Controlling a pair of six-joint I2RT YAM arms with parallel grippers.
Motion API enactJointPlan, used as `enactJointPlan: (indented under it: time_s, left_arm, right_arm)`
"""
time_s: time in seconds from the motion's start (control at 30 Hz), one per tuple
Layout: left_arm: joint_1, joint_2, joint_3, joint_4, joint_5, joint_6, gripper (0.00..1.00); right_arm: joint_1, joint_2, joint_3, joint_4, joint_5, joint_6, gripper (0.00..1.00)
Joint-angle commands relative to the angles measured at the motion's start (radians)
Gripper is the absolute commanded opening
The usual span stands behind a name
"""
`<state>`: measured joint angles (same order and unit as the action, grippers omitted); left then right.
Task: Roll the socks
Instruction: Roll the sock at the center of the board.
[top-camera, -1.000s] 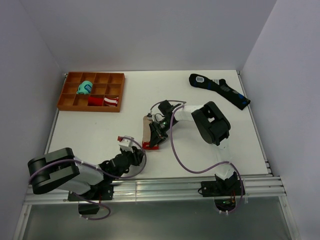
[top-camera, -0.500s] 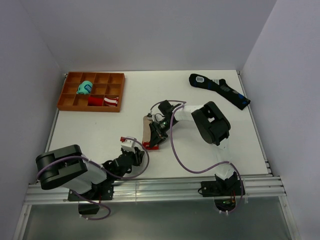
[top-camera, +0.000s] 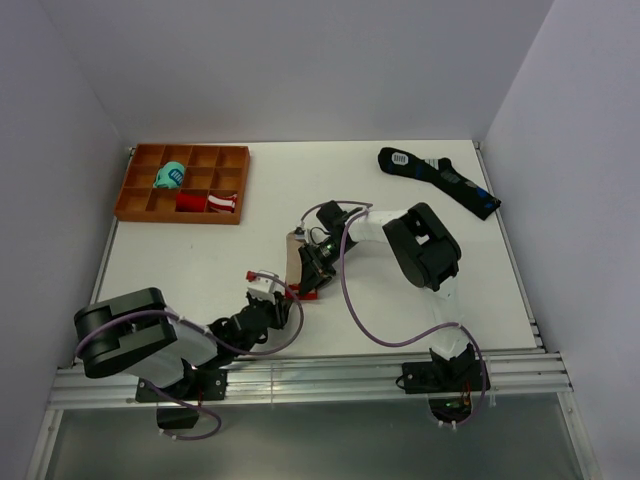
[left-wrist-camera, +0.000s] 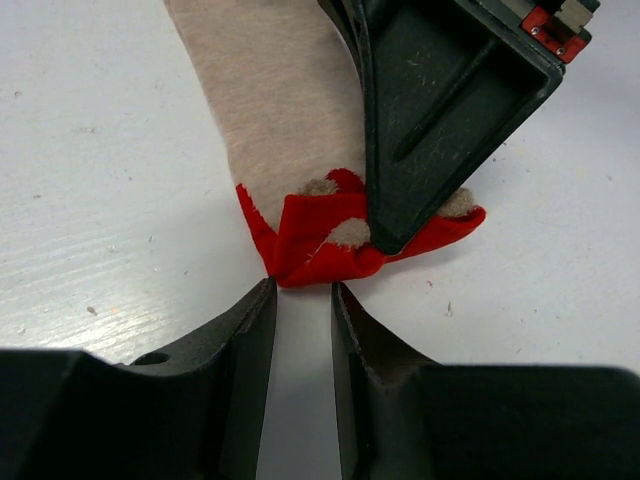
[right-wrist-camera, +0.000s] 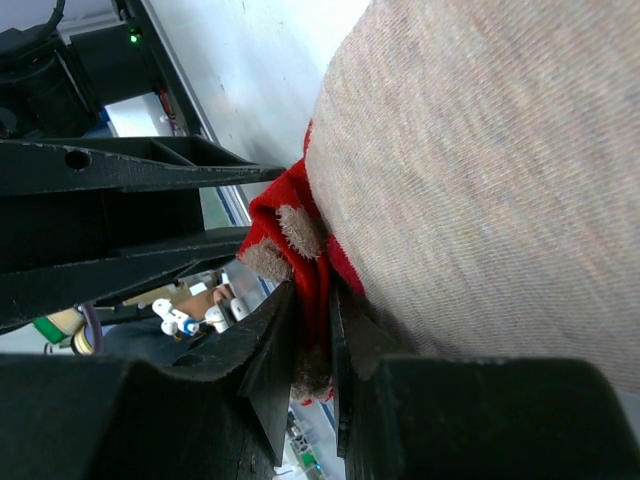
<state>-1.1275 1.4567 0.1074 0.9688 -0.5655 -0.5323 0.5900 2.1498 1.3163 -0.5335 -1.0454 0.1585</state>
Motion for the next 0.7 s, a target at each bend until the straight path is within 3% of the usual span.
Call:
enactJointPlan:
  time_s: [0.0,0.43,0.67]
  left_arm:
    - [-0.006,0.011,0.035,0.045,0.004,0.032,0.34]
    - [-0.005,0.056,0.06,0.088,-0.03,0.083,0.35]
    - [-0.006,0.106,0.026,0.218,-0.034,0.086,0.34]
  right_arm:
    - [-0.009,0.009,-0.005,-0.008,-0.03,-0.014,0.25]
    - [-0.009,0.013,-0.006,-0.005,-0.036,-0.014,0.25]
    - [-0.009,0.013,-0.011,-0.005,-0.039,-0.019,0.25]
